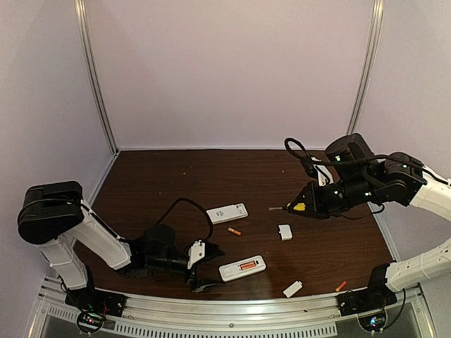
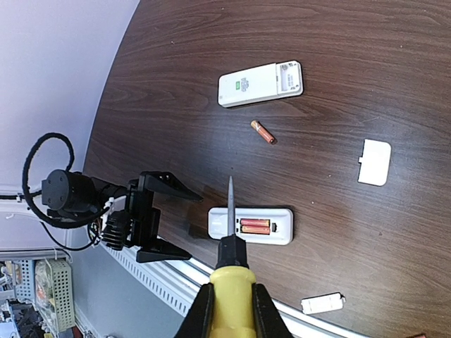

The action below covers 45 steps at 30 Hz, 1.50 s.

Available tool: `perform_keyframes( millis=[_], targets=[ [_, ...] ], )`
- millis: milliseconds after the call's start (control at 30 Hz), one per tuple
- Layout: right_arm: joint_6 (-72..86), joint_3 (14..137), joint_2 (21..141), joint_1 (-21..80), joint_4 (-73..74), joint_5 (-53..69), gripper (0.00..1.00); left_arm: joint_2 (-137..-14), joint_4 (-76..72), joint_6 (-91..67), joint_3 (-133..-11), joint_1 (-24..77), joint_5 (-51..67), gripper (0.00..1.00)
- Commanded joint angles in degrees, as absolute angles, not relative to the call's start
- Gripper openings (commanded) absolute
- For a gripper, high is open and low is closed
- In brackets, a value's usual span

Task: Unload the batteries from the remote control
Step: Pick up the remote control without the battery cover from the center of the board.

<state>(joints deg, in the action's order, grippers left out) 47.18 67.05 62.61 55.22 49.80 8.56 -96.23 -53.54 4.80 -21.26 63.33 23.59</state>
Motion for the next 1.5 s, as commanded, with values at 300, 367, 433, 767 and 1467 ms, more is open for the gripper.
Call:
perform_keyframes(
  millis=[300,367,433,767,1467],
  targets=[
    [50.8,64.3,57.7,55.2,52.3,6.4,0.0,-109.1,-65.6,-2.5,-26.5,69.2,5.2,0.9],
    [51.4,63.5,56.7,55.1,52.1,6.3,0.0,-110.7,-65.8,-2.4,-27.6,69.7,4.1,0.88],
    [51.8,62.8,55.8,55.1,52.2,6.3,0.0,-112.2,-66.0,-1.9,-28.4,70.3,3.1,0.87],
    [51.4,62.3,54.5,55.1,53.7,6.2,0.0,-116.2,-65.3,-0.5,-29.0,71.4,1.0,0.67],
    [51.5,61.4,54.4,55.2,52.6,6.0,0.0,-109.2,-62.1,1.8,-23.5,71.4,-4.7,0.0]
  ],
)
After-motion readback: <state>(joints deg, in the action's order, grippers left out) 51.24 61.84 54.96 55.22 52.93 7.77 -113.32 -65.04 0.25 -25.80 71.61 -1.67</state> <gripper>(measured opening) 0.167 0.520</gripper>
